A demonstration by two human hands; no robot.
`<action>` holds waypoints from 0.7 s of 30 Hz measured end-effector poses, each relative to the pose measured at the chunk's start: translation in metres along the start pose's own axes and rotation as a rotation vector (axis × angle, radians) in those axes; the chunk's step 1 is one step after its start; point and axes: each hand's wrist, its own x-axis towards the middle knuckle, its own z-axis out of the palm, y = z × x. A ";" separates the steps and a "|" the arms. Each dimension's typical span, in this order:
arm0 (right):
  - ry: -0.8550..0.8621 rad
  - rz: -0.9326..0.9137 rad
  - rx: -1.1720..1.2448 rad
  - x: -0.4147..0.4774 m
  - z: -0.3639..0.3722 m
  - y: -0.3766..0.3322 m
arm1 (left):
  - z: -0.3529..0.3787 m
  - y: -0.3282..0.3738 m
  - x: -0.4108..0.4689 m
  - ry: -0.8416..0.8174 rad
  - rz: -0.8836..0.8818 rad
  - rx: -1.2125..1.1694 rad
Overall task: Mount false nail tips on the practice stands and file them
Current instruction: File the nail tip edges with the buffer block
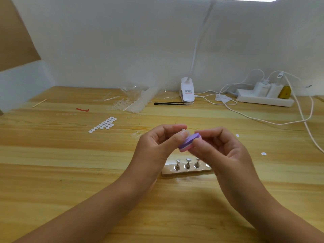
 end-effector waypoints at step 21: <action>0.067 -0.071 -0.018 0.004 -0.021 -0.010 | -0.005 -0.002 0.002 -0.169 -0.069 0.111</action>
